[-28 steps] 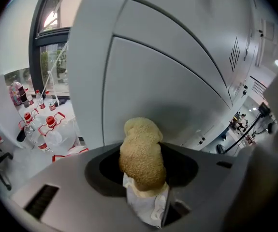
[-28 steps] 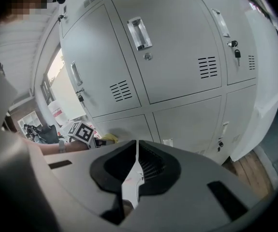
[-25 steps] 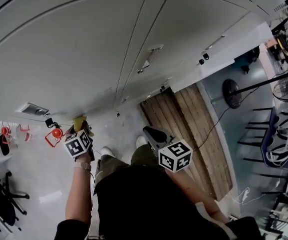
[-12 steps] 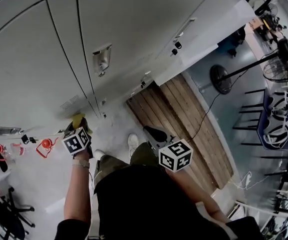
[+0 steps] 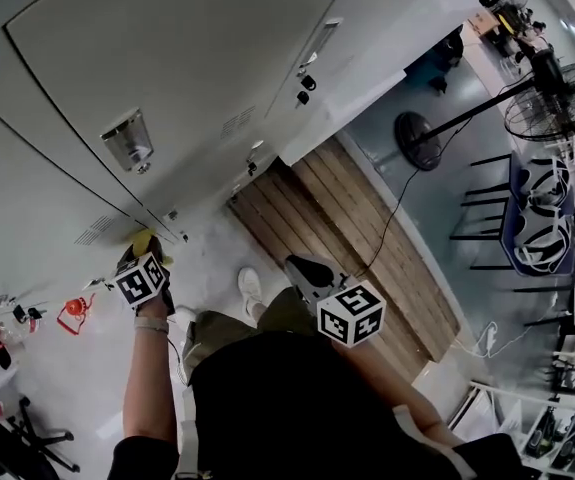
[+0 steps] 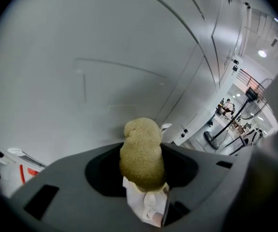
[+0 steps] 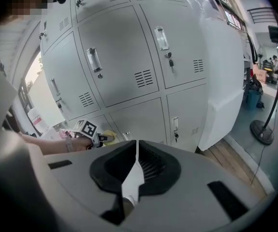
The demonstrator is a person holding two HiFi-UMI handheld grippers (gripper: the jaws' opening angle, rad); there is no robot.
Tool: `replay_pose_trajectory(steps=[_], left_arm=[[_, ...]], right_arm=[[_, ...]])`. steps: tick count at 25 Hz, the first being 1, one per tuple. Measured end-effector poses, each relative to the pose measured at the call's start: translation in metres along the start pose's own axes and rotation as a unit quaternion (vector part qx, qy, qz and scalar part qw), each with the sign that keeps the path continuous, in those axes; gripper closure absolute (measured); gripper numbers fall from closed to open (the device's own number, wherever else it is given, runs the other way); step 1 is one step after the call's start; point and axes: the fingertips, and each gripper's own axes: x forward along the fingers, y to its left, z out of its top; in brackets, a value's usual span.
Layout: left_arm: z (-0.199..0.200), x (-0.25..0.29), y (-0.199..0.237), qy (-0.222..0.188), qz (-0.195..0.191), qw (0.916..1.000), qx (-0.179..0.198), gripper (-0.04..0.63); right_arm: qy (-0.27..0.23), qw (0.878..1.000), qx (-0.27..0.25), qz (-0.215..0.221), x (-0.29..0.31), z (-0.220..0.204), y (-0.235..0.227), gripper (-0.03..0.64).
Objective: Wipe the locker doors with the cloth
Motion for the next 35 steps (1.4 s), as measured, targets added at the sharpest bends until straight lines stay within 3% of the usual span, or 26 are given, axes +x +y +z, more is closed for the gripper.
replay_pose_trajectory(steps=[7, 17, 35], left_arm=[[-0.017, 0.023, 0.011, 0.02, 0.024, 0.9995, 0.004, 0.413], [-0.05, 0.061, 0.029, 0.048, 0.05, 0.9976, 0.002, 0.413], [-0.105, 0.131, 0.056, 0.106, 0.054, 0.9927, 0.021, 0.413]], right_arm=[[0.019, 1.0, 0.002, 0.006, 0.003, -0.004, -0.015, 0.589], [0.022, 0.997, -0.019, 0.078, 0.045, 0.024, 0.004, 0.589], [0.047, 0.997, 0.002, 0.053, 0.062, -0.02, 0.0, 0.589]])
